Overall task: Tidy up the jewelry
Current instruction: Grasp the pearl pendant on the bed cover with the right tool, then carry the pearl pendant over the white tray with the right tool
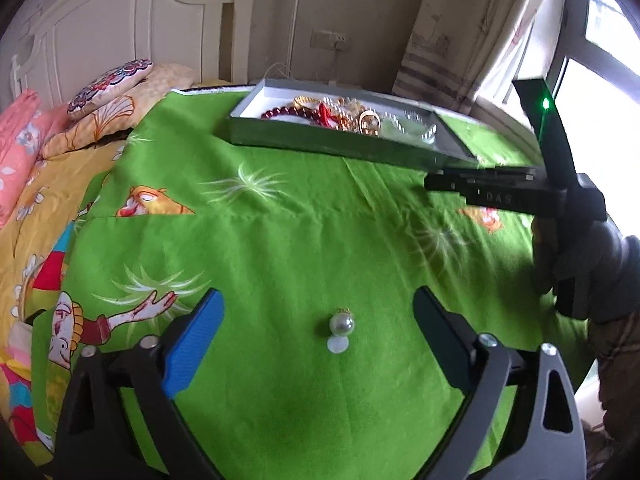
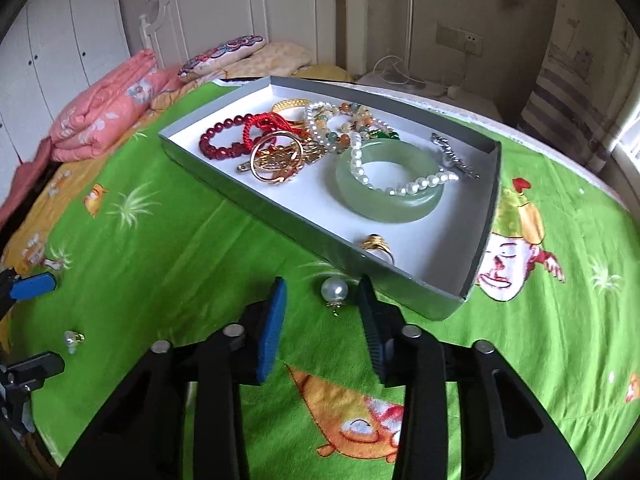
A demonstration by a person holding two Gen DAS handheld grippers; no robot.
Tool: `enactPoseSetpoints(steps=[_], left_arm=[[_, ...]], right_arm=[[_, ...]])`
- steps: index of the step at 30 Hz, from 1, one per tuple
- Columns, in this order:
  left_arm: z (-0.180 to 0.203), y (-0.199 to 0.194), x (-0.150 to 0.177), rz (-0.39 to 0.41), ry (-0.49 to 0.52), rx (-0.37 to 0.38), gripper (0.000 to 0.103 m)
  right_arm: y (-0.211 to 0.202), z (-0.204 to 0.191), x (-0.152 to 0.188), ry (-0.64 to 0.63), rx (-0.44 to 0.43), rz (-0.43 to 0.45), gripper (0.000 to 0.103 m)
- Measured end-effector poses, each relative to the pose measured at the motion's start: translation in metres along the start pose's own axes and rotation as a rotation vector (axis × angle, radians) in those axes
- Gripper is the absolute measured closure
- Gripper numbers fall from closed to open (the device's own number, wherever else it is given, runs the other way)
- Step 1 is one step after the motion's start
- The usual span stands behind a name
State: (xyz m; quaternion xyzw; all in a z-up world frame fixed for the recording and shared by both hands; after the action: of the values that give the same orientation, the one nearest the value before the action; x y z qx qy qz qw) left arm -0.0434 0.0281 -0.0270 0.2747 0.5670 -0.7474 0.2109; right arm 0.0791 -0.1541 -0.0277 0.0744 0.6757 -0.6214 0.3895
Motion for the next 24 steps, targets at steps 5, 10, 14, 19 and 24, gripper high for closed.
enactPoseSetpoints(steps=[5, 10, 14, 19, 24], left_arm=[[0.006, 0.006, 0.006, -0.028, 0.038, -0.019, 0.031], [0.005, 0.007, 0.007, -0.035, 0.037, -0.025, 0.031], [0.009, 0.011, 0.008, -0.046, 0.065, -0.048, 0.038], [0.016, 0.012, 0.01, -0.025, 0.113, -0.09, 0.077], [0.021, 0.01, 0.013, -0.012, 0.151, -0.102, 0.09]], right_arm=[[-0.002, 0.001, 0.002, -0.018, 0.028, -0.001, 0.088], [-0.021, 0.0, 0.007, -0.012, 0.024, 0.053, 0.088], [-0.038, -0.002, 0.015, 0.012, -0.012, 0.094, 0.088], [-0.048, -0.007, 0.026, 0.029, -0.05, 0.116, 0.088], [-0.057, -0.014, 0.03, 0.026, -0.069, 0.137, 0.088]])
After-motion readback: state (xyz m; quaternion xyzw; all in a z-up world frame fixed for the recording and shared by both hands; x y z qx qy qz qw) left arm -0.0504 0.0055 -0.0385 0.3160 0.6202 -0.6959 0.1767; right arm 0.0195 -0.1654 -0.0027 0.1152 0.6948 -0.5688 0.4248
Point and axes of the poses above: each gripper's, at about its wrist camera, not at the fingertips, and y roughly the way its jaws point, z to its right, x to its underside, the point moved 6 cm from there along y, roughly the way its jaws point, and after that the axes turned 8 degrees about -y, right-handed, at the moved point
